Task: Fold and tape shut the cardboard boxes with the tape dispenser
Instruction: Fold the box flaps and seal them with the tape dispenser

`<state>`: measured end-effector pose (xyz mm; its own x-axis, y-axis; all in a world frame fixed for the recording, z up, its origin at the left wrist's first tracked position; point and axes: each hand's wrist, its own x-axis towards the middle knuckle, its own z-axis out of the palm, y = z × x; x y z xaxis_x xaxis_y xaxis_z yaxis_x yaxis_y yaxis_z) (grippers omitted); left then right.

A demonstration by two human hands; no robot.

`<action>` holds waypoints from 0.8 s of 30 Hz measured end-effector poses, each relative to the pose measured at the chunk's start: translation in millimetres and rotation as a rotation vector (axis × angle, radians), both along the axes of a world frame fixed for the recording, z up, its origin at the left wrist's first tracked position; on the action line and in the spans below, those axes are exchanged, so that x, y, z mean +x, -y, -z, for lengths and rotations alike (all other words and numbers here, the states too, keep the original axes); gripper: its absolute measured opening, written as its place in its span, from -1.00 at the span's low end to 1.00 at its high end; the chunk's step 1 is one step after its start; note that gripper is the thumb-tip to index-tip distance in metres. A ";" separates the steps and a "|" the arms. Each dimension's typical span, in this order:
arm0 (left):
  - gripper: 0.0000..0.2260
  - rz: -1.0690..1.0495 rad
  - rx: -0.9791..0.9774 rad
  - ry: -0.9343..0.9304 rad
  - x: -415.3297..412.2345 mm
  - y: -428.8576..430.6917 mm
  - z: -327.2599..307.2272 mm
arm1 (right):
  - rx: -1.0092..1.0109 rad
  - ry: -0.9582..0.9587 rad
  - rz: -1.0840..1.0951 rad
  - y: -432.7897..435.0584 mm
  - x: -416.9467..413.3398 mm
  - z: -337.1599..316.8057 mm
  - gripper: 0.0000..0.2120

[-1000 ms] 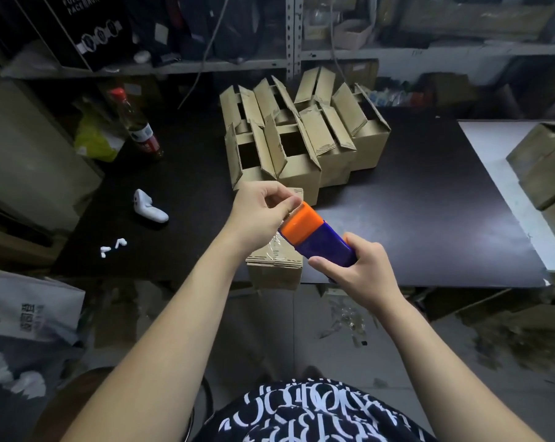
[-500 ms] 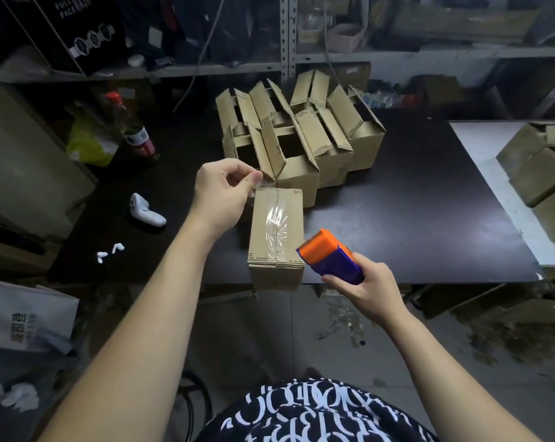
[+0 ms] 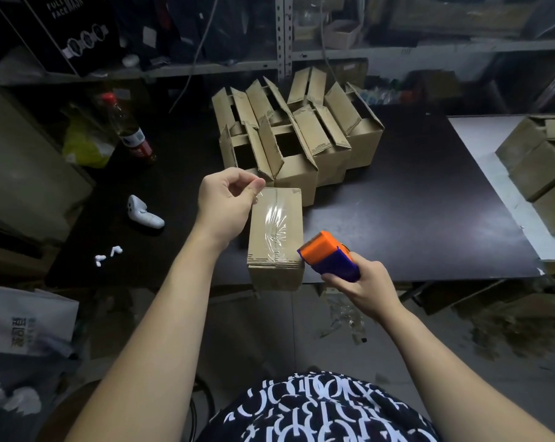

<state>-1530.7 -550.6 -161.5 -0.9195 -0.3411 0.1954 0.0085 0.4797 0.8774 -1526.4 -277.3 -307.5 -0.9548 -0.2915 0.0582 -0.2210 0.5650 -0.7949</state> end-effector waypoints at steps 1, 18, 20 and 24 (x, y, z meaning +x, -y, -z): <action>-0.91 0.008 -0.008 -0.009 -0.4 -0.7 -1.6 | -0.009 -0.005 0.008 -0.1 -0.7 0.5 -0.70; -0.98 0.479 -0.285 -0.234 -3.5 -38.4 -0.3 | -0.075 0.183 0.233 7.9 -16.1 -3.3 -0.51; -0.98 0.473 -0.268 -0.233 -0.9 -45.1 5.1 | -0.030 0.212 0.280 12.8 -23.9 -8.1 -0.45; -0.98 0.411 -0.112 -0.311 8.3 -47.8 -10.6 | 0.061 0.420 0.631 1.6 -39.8 -11.0 -0.38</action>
